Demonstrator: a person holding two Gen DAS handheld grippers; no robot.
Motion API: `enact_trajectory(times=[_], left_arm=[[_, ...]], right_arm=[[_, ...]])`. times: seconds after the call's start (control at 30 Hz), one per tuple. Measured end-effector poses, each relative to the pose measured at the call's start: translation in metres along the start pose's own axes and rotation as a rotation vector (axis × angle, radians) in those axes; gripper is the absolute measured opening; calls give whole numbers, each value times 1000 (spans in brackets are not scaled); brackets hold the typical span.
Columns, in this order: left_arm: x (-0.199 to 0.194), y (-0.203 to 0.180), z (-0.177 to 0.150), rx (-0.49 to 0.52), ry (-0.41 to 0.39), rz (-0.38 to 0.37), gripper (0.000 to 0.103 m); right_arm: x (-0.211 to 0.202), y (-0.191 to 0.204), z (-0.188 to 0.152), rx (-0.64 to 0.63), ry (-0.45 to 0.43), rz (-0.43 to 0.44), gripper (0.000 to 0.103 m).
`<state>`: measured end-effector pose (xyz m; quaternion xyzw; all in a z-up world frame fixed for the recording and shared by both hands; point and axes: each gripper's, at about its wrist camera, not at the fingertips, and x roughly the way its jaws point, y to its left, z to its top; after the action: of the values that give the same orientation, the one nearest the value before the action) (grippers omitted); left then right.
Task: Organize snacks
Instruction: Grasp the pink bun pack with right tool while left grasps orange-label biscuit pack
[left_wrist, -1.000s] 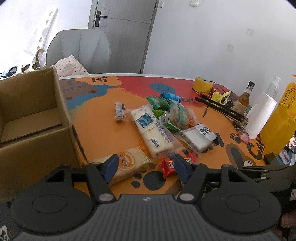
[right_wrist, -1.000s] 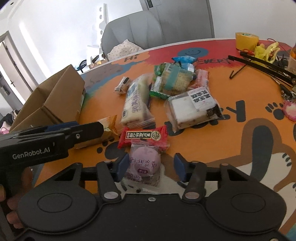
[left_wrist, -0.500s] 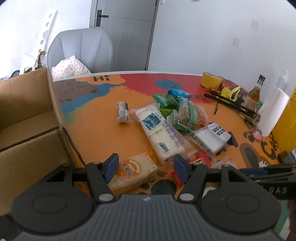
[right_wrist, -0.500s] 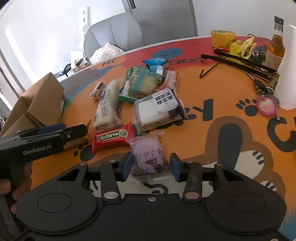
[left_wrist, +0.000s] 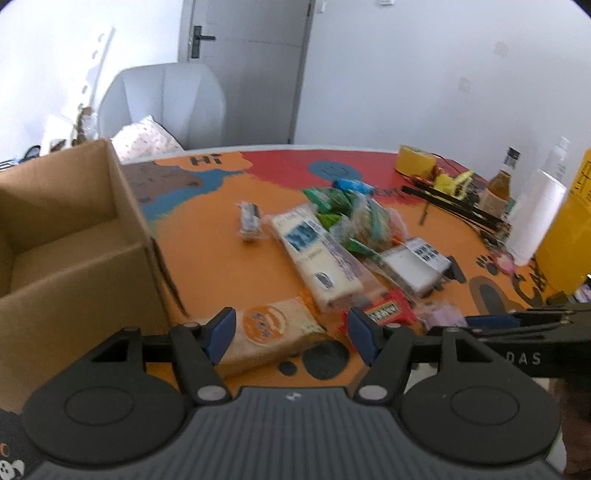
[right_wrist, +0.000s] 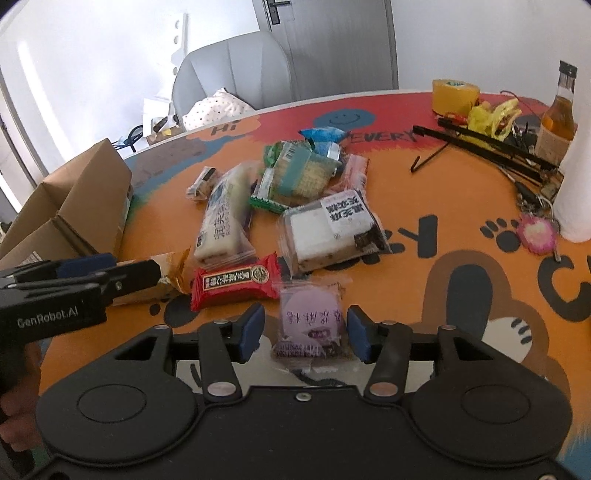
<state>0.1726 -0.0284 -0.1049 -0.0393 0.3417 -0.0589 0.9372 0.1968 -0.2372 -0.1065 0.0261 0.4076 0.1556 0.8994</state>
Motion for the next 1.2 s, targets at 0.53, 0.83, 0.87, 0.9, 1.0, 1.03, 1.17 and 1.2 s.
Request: enact_trajectory(times=[0.53, 0.83, 0.87, 0.9, 1.0, 1.03, 1.17, 1.2], left_arm=[[31, 0, -1, 21, 42, 18, 67], [10, 5, -17, 3, 72, -14, 69], [7, 4, -18, 6, 72, -23, 69], [5, 3, -19, 9, 72, -31, 69], [0, 0, -21, 34, 69, -35, 77], [-1, -1, -22, 45, 66, -36, 80], [-3, -1, -27, 61, 70, -14, 80], [-2, 1, -28, 53, 80, 2, 80]], right_arm=[[5, -6, -2, 4, 8, -4, 51], [4, -3, -4, -6, 5, -9, 51], [3, -2, -4, -7, 5, -10, 51], [3, -1, -4, -7, 5, -9, 52], [2, 1, -5, -14, 4, -5, 52], [2, 2, -5, -16, 0, -5, 52], [4, 2, -7, -21, -12, -38, 39], [3, 3, -7, -28, -13, -45, 38]])
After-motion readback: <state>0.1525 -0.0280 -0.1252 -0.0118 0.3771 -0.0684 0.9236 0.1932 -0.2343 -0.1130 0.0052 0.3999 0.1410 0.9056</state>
